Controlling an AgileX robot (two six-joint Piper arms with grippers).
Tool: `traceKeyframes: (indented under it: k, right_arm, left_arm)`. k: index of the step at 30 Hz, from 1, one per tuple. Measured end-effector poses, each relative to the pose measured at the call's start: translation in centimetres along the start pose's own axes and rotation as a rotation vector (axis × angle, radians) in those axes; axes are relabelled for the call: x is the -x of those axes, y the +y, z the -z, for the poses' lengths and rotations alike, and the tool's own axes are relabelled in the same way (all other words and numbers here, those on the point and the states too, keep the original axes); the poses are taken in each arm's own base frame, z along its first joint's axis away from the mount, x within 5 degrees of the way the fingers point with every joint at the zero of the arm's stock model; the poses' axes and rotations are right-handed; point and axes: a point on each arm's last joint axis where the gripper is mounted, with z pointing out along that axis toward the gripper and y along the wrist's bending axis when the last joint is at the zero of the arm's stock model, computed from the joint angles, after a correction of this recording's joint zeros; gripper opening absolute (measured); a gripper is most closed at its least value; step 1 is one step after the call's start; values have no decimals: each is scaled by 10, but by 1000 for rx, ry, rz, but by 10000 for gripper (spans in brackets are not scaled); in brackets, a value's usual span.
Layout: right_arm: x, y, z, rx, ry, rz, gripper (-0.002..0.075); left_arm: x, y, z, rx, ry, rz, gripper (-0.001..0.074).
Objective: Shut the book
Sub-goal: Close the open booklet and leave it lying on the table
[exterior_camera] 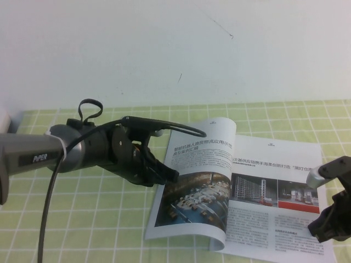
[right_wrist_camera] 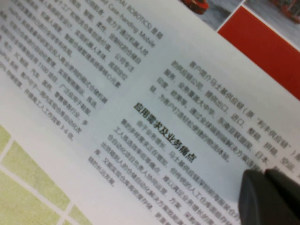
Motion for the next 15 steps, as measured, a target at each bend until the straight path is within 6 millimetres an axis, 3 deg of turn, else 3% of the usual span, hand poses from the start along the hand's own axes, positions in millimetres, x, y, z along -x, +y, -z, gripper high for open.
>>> traceKeyframes:
  k: [5,10,15]
  right_arm:
    - [0,0,0,0,1,1,-1]
    - [1,0,0,-5,-14,-18,-1]
    - [2,-1,0,-7,-17,-18,-1]
  left_arm:
    - [-5,-23,-4,-60,12,73,-3]
    - [-14,-85,-4,-185,22,34,-3]
    - [-6,-132,8,-281,-14,-51,-3]
